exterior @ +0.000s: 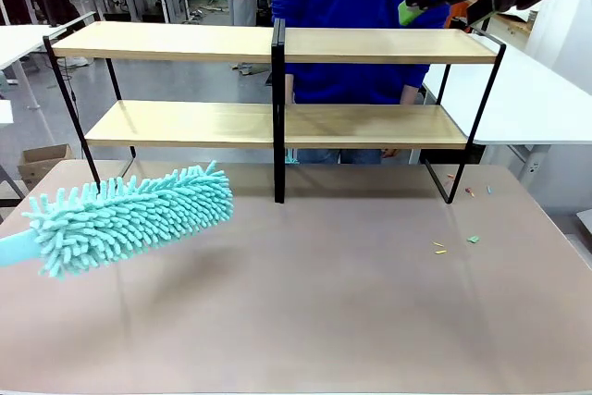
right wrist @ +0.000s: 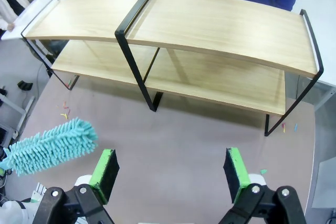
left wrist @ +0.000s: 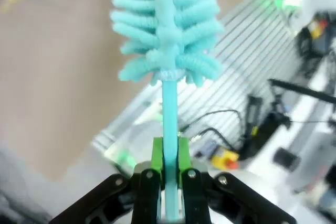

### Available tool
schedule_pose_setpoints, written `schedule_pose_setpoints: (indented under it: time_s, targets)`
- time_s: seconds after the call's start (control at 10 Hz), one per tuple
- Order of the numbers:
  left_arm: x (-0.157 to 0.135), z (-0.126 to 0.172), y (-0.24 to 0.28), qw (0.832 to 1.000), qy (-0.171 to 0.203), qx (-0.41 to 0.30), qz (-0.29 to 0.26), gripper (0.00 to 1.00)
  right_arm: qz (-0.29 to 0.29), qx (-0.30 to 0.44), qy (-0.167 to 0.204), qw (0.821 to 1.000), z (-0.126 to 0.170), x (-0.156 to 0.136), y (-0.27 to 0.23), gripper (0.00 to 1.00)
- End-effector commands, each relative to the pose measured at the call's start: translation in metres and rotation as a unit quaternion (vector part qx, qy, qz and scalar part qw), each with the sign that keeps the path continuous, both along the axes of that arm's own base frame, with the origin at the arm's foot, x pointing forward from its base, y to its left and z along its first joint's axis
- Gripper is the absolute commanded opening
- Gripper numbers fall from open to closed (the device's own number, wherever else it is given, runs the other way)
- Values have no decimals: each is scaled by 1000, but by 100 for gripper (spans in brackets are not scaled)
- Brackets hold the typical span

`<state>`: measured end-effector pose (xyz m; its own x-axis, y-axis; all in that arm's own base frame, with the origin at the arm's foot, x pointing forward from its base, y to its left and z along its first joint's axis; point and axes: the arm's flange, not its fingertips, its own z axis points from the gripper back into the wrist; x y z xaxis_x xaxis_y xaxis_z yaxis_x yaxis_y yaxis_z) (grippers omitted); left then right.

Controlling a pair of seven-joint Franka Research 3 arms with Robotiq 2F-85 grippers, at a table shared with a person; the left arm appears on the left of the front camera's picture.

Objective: Clean the shelves.
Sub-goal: Clean another randomly selected level of the Shelf with the Duster.

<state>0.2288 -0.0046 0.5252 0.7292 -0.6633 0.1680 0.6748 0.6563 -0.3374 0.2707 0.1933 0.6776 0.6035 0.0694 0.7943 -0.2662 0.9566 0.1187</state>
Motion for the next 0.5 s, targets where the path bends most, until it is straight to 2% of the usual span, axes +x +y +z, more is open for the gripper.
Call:
schedule_pose_setpoints:
  time_s: [0.0, 0.2, 0.3, 0.4]
  targets:
    - [-18, -75, 23, 974, -97, -111, -171, 13, 0, 2, 0, 1000, 1, 1, -1, 100]
    - [5, -65, 39, 966, -141, -173, -130, 13, 0, 2, 0, 1000, 1, 1, -1, 100]
    - [10, -48, 60, 958, -158, -209, -121, 13, 0, 2, 0, 1000, 1, 1, -1, 100]
    - [14, -27, 88, 958, -155, -225, -84, 13, 0, 2, 0, 1000, 1, 1, -1, 100]
